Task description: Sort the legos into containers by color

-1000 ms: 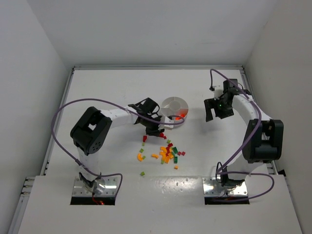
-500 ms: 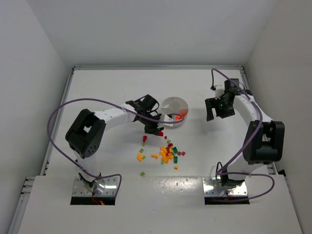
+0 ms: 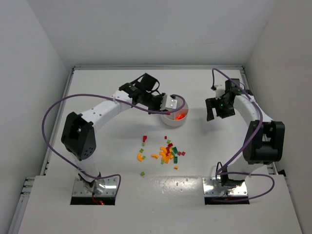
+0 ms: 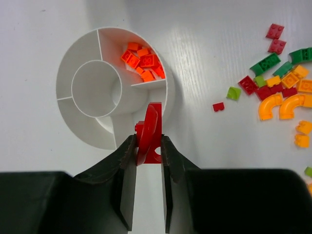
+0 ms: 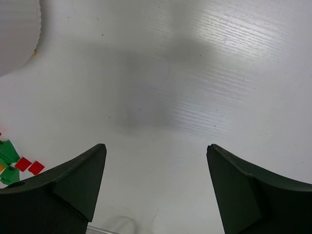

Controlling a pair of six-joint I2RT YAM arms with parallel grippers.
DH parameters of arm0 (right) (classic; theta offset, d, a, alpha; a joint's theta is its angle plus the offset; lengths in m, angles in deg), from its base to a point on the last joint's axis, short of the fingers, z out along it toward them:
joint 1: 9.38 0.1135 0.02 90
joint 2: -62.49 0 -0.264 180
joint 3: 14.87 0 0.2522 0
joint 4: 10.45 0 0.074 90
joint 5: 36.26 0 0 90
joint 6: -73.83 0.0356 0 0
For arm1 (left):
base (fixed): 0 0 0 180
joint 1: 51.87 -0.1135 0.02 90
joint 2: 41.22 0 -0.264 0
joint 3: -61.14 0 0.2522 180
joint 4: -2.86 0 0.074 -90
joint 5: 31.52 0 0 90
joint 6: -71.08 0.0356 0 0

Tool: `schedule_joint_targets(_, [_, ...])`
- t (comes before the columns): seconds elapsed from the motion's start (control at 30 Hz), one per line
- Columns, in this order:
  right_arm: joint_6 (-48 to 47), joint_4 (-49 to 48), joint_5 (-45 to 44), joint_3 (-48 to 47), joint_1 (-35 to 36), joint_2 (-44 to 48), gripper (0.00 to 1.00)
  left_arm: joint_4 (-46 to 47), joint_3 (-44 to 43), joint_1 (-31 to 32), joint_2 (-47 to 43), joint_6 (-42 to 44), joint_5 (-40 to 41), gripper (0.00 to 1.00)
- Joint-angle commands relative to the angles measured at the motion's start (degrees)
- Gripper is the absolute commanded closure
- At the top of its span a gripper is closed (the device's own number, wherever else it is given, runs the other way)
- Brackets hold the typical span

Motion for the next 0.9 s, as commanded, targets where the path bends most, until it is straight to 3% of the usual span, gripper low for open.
schedule_joint_targets(0.0, [0.24, -0.45, 0.9, -1.98, -0.29, 0.6, 0.17, -2.47, -4.12, -1.95, 2.93, 4.68, -1.2, 0.92])
schedule_joint_targets(0.23, [0.24, -0.45, 0.9, -2.5, -0.29, 0.07, 0.17, -5.81, -10.46, -2.48, 8.29, 9.69, -1.73, 0.91])
schedule_joint_targets(0.57, [0.24, 0.08, 0.37, -2.5, -0.29, -0.46, 0.17, -7.75, -12.84, -2.48, 11.28, 12.42, -2.87, 0.9])
schedule_joint_targets(0.87, [0.24, 0.08, -0.16, -2.5, -0.29, -0.98, 0.17, -8.28, -14.6, -1.95, 14.1, 12.94, -2.87, 0.81])
